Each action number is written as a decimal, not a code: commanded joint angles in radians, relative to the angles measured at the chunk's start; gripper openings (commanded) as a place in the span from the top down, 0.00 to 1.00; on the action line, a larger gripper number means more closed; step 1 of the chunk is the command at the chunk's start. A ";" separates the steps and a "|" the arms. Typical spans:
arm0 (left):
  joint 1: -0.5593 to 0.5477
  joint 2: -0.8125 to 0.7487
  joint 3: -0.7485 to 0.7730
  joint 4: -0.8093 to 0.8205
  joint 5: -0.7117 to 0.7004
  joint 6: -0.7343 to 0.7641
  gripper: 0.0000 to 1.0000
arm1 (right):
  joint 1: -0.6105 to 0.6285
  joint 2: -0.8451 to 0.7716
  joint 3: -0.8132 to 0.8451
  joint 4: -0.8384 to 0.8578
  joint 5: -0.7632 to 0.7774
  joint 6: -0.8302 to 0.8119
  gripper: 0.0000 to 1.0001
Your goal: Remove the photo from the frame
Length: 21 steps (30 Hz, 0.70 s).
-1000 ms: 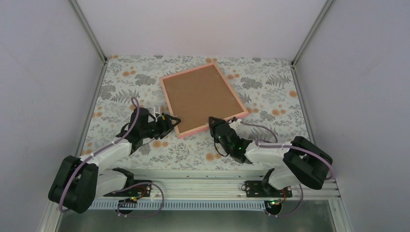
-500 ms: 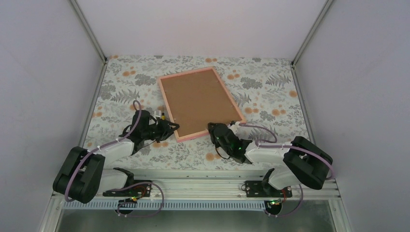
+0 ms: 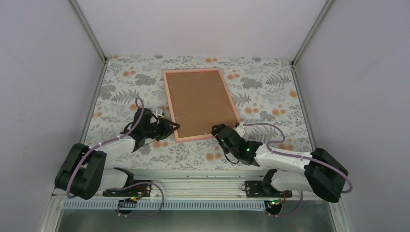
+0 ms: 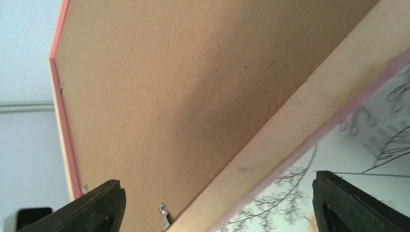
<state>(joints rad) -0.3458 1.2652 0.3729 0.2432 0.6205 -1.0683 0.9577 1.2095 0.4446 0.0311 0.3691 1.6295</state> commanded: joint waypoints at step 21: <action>-0.002 0.090 0.138 -0.255 0.013 0.389 0.98 | -0.457 -0.074 0.151 -0.209 -0.328 -0.918 0.01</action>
<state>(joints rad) -0.3439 1.3479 0.5011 0.0181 0.6312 -0.8021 0.5785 1.0847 0.5655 -0.2554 0.1825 0.9009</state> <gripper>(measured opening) 0.240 0.990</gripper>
